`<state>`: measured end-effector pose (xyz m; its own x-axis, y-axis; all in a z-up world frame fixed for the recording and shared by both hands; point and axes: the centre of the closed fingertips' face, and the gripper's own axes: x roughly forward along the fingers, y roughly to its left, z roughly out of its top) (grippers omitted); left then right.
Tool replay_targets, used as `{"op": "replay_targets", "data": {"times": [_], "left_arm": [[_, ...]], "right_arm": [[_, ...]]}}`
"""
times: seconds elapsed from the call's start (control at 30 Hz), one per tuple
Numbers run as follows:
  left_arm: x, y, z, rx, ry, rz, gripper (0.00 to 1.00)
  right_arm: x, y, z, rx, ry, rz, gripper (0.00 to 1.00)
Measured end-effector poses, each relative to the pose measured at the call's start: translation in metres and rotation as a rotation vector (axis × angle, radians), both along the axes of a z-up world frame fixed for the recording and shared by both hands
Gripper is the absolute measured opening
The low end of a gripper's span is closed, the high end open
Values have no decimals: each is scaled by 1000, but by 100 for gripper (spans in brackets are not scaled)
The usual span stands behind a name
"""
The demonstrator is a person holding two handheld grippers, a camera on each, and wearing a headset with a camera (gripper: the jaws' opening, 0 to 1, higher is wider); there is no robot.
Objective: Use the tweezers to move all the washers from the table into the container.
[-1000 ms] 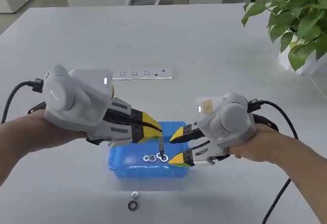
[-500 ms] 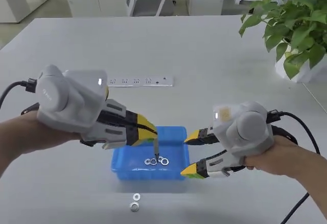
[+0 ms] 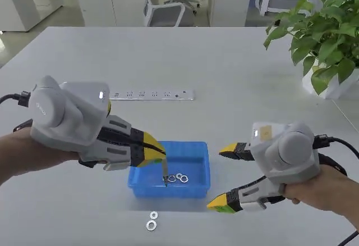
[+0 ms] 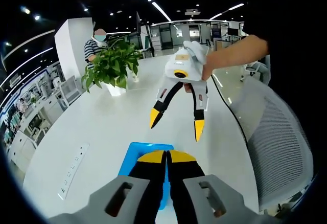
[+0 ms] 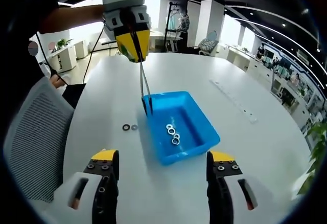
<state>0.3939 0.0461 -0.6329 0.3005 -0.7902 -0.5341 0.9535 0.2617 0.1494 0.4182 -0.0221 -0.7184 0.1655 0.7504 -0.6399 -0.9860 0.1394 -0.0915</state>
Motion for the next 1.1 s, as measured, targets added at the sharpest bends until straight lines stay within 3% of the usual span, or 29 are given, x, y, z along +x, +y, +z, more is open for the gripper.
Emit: {"op": "replay_targets", "data": {"times": [0.5,0.93,1.1], "left_arm": [[-25,14,-10,-1,23,27,5],[-38,15,-22,-10,44,35,5],[-40,15,-25,-13,48,38,5]], "right_arm": [[-14,-2,6,59,12,-68,88],[-25,-5,0,88,40,-101,100],[-28,-10,-3,85,41,-115,100]]}}
